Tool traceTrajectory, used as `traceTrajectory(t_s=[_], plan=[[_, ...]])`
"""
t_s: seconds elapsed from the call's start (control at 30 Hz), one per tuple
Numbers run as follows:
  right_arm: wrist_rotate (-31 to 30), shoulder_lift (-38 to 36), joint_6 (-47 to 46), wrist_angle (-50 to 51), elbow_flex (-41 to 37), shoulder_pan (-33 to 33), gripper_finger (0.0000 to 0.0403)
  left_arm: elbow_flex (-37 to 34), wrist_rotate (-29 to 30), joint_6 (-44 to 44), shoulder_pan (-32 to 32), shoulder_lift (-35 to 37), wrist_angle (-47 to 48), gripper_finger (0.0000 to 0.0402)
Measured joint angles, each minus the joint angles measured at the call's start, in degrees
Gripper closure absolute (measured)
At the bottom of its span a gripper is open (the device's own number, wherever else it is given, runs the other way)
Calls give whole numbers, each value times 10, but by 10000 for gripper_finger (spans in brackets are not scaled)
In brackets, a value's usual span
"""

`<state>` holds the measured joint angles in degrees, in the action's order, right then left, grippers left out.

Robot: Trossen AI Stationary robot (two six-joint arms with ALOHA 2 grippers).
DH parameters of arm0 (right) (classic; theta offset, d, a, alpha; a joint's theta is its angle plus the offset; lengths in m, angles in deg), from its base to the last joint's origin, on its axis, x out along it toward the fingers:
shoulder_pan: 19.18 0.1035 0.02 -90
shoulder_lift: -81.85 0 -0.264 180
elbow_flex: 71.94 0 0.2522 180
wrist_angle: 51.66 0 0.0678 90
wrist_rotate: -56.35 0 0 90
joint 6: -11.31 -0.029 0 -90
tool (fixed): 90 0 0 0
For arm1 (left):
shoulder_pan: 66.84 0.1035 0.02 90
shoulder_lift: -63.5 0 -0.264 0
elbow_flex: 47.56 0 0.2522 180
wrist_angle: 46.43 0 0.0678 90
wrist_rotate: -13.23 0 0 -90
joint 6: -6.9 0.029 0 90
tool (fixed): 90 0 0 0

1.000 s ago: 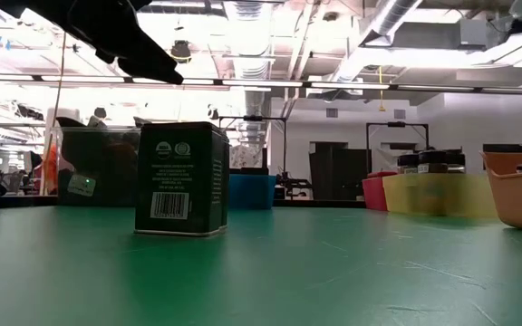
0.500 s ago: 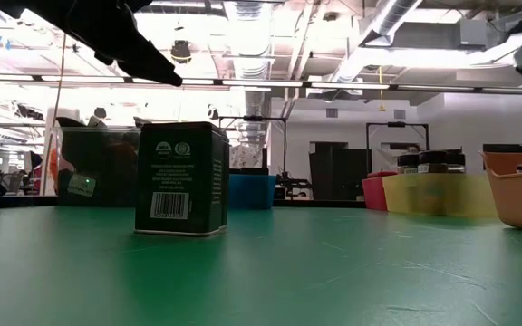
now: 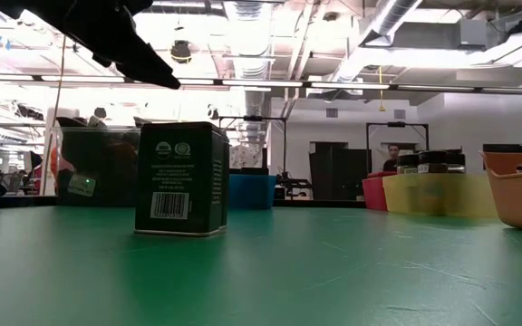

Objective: Sort spices by type
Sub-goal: Put the white seasoning from the middle into the orange bin

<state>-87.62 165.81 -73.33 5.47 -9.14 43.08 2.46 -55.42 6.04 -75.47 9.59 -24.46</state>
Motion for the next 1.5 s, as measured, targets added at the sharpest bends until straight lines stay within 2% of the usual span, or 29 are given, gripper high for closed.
traceTrajectory(t_s=[0.17,0.37,0.6,1.0,1.17,1.5], plan=[[1,30,-9,-5,0,0,156,0,0,-2,0,0,-3,66],[2,28,-21,-6,0,0,154,0,-16,-1,0,0,-25,66],[96,4,-60,-5,1,2,153,0,-17,12,1,0,-38,66],[196,-13,-96,-4,2,-5,153,0,-17,25,1,0,-42,66],[273,-12,-110,0,0,-3,152,0,-17,32,1,0,-43,66],[278,-12,-74,2,0,-21,153,0,-33,21,1,-8,-70,66]])
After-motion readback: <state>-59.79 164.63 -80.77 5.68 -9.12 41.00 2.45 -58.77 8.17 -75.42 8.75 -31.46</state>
